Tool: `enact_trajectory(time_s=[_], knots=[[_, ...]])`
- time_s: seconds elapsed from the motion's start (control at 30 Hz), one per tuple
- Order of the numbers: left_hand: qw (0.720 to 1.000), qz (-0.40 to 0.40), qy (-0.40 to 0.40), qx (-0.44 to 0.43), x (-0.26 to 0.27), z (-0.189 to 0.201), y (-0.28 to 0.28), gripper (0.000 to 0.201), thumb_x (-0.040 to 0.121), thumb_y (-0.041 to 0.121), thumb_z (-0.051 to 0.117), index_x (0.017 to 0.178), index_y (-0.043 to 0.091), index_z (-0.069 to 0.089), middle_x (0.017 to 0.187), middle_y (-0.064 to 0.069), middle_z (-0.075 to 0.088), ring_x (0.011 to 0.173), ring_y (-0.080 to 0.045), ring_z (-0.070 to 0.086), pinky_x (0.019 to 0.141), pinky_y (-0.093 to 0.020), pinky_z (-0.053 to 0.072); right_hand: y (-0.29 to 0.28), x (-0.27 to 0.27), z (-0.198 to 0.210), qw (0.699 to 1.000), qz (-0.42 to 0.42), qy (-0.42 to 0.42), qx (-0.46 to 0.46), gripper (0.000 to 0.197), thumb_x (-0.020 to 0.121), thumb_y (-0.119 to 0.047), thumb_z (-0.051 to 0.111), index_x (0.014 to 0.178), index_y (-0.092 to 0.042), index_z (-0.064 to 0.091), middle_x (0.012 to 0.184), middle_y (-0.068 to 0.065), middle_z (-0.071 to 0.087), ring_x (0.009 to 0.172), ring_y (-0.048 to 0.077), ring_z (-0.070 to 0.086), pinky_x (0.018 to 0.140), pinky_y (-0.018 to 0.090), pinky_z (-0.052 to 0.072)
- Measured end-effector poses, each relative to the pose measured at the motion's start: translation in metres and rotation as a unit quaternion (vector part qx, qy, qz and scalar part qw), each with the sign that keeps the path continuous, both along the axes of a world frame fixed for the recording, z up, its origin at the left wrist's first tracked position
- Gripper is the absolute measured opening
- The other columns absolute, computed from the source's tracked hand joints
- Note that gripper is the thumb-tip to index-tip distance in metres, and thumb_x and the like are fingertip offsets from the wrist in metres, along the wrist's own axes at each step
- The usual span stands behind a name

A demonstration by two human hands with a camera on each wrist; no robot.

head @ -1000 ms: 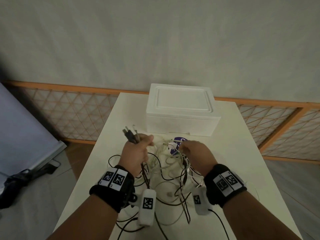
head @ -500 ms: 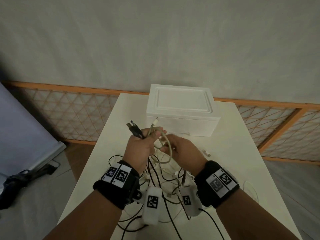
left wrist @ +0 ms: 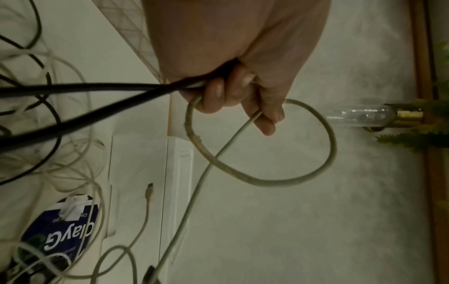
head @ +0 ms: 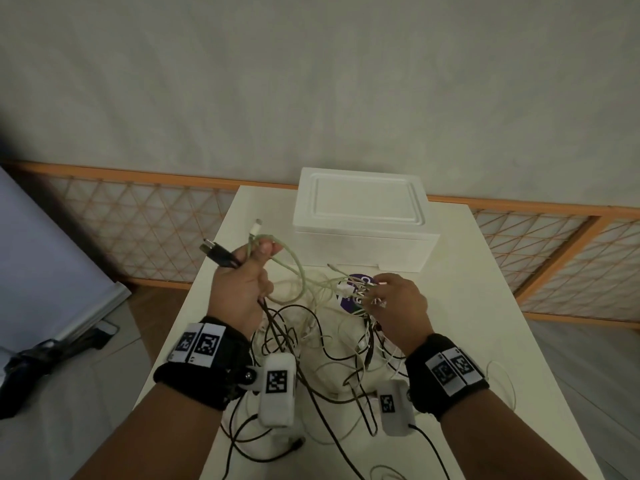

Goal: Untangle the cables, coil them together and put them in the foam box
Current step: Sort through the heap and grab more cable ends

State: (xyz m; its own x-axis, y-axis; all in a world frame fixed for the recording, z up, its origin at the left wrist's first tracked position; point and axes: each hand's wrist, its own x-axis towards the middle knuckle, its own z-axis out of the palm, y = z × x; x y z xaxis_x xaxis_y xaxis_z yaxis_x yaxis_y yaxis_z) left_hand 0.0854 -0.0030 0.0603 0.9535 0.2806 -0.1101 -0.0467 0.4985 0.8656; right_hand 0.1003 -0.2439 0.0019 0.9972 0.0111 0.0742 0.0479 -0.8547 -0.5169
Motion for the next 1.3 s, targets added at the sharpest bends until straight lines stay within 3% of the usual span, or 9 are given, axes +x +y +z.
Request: enact_trajectory(time_s=[0.13, 0.27, 0.4, 0.47, 0.57, 0.77, 0.93, 1.13, 1.3], knots=[[0.998, 0.043, 0.04, -0.03, 0.002, -0.014, 0.011, 0.012, 0.089, 0.018, 0.065, 0.079, 0.021, 0.071, 0.098, -0.002, 0.074, 0.039, -0.004, 0.026, 0.039, -0.017, 0.023, -0.018, 0.002, -0.002, 0.995, -0.071, 0.039, -0.05, 0.016, 0.081, -0.026, 0.071, 0.075, -0.041, 0.072, 0.133, -0.018, 0.047, 0.125, 0.018, 0.037, 0.096, 0.039, 0.029], [0.997, 0.06, 0.052, 0.002, 0.005, -0.031, 0.018, 0.013, 0.089, 0.02, 0.066, 0.079, 0.023, 0.074, 0.105, 0.001, 0.074, 0.04, -0.005, 0.025, 0.04, -0.018, 0.024, -0.025, 0.007, -0.002, 0.996, -0.079, -0.047, -0.012, 0.017, 0.085, -0.015, 0.067, 0.087, -0.029, 0.076, 0.114, 0.001, 0.055, 0.107, 0.03, 0.047, 0.086, 0.033, 0.037], [0.985, 0.083, 0.152, 0.02, 0.009, -0.05, 0.032, 0.01, 0.084, 0.026, 0.074, 0.093, 0.021, 0.072, 0.074, 0.003, 0.056, 0.04, -0.008, 0.025, 0.04, -0.021, 0.027, -0.027, 0.014, 0.002, 0.992, -0.075, -0.102, 0.023, 0.017, 0.084, -0.007, 0.068, 0.097, -0.016, 0.075, 0.102, 0.009, 0.056, 0.098, 0.032, 0.054, 0.083, 0.023, 0.034], [0.974, 0.086, 0.194, 0.085, 0.009, -0.057, 0.033, 0.021, 0.086, 0.025, 0.072, 0.106, 0.025, 0.07, 0.075, 0.002, 0.054, 0.05, -0.01, 0.036, 0.05, -0.025, 0.037, -0.022, 0.014, 0.006, 0.991, -0.057, -0.12, 0.009, 0.016, 0.083, -0.008, 0.07, 0.094, -0.017, 0.077, 0.108, 0.01, 0.056, 0.101, 0.034, 0.053, 0.084, 0.025, 0.033], [0.974, 0.109, 0.154, 0.128, 0.007, -0.057, 0.02, 0.029, 0.09, 0.011, 0.064, 0.109, 0.033, 0.066, 0.11, 0.012, 0.065, 0.088, -0.007, 0.058, 0.086, -0.033, 0.045, -0.008, 0.013, 0.011, 0.99, -0.003, -0.138, -0.032, 0.019, 0.082, -0.012, 0.073, 0.099, -0.021, 0.076, 0.128, 0.011, 0.055, 0.11, 0.035, 0.05, 0.09, 0.032, 0.038], [0.992, 0.014, 0.089, 0.093, 0.007, -0.033, -0.027, 0.013, 0.088, 0.01, 0.068, 0.096, 0.02, 0.064, 0.079, -0.003, 0.06, 0.044, -0.005, 0.04, 0.044, -0.022, 0.035, 0.028, 0.016, 0.022, 0.99, 0.119, -0.059, -0.046, 0.024, 0.093, -0.029, 0.057, 0.109, -0.019, 0.073, 0.134, 0.007, 0.055, 0.121, 0.029, 0.049, 0.103, 0.037, 0.039], [0.977, -0.095, 0.074, 0.175, 0.004, -0.035, -0.043, 0.017, 0.085, 0.013, 0.071, 0.073, 0.014, 0.059, 0.057, 0.003, 0.049, 0.039, -0.004, 0.037, 0.046, -0.02, 0.031, 0.052, 0.009, 0.035, 0.984, 0.155, -0.006, 0.087, 0.024, 0.093, -0.02, 0.057, 0.116, -0.015, 0.062, 0.104, 0.002, 0.066, 0.088, 0.015, 0.059, 0.082, 0.027, 0.047], [0.97, -0.124, 0.049, 0.203, 0.004, -0.035, -0.035, 0.016, 0.078, 0.001, 0.073, 0.085, 0.015, 0.068, 0.066, 0.011, 0.064, 0.048, 0.003, 0.05, 0.047, -0.013, 0.036, 0.054, 0.011, 0.042, 0.97, 0.187, -0.059, 0.143, 0.02, 0.087, -0.008, 0.058, 0.099, -0.015, 0.072, 0.092, -0.002, 0.073, 0.085, 0.011, 0.065, 0.075, 0.014, 0.046], [0.967, -0.09, 0.078, 0.226, 0.004, -0.039, -0.035, 0.021, 0.08, -0.001, 0.07, 0.088, 0.018, 0.073, 0.071, 0.008, 0.07, 0.055, 0.0, 0.059, 0.059, -0.022, 0.042, 0.055, 0.013, 0.044, 0.948, 0.146, -0.033, 0.283, 0.01, 0.085, -0.017, 0.07, 0.093, -0.016, 0.076, 0.085, -0.004, 0.073, 0.079, 0.007, 0.068, 0.075, 0.026, 0.055]])
